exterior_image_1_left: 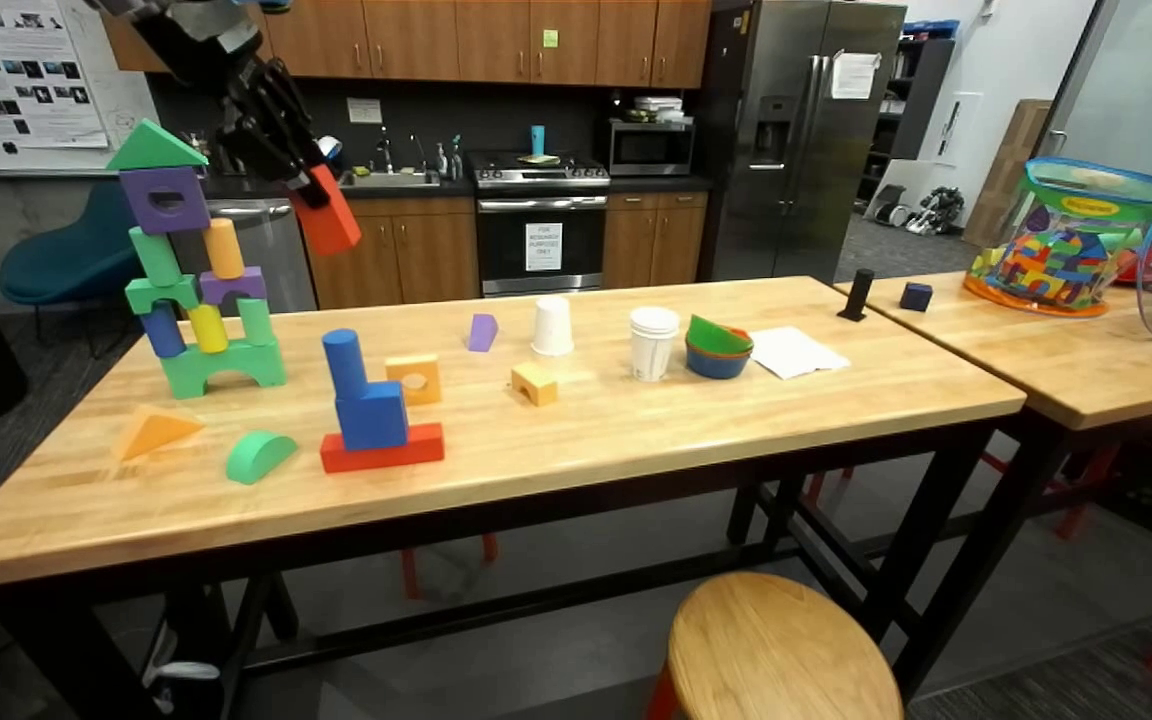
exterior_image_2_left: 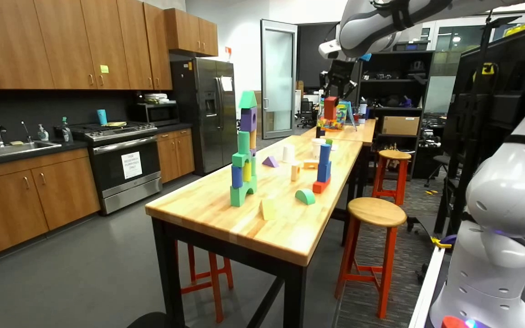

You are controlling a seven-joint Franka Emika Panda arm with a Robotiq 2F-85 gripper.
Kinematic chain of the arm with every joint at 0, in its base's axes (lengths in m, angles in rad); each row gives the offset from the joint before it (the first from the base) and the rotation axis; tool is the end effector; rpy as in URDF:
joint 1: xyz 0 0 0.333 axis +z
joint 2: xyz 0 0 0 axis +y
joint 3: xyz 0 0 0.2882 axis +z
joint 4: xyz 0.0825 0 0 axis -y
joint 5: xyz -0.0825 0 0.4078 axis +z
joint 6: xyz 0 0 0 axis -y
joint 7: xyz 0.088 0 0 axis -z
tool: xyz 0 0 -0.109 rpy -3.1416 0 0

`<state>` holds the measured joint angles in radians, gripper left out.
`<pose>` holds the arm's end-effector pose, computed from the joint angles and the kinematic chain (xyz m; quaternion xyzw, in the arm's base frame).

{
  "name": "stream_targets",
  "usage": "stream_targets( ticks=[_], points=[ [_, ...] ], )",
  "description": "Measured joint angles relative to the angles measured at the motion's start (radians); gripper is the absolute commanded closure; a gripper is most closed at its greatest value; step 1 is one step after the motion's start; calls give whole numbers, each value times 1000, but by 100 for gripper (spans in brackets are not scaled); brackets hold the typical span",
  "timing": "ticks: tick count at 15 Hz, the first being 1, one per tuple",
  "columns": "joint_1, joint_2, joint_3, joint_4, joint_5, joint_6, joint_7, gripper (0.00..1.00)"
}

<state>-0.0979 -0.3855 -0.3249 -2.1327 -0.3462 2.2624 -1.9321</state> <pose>0.4629 -0.2385 0.5784 0.6527 0.7098 0.0069 0.2649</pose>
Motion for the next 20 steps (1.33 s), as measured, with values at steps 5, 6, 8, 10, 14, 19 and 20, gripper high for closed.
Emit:
stream_targets(
  ticks=[5, 6, 8, 10, 14, 19, 20],
  points=[
    [0, 0, 0, 0, 0, 0, 0, 56],
    [0, 0, 0, 0, 0, 0, 0, 56],
    [0, 0, 0, 0, 0, 0, 0, 56],
    [0, 0, 0, 0, 0, 0, 0, 56],
    [-1, 0, 0, -1, 3, -3, -1, 81],
    [-1, 0, -9, -1, 73, -23, -42, 81],
    [-1, -1, -11, 0, 93, -31, -52, 81]
  ],
)
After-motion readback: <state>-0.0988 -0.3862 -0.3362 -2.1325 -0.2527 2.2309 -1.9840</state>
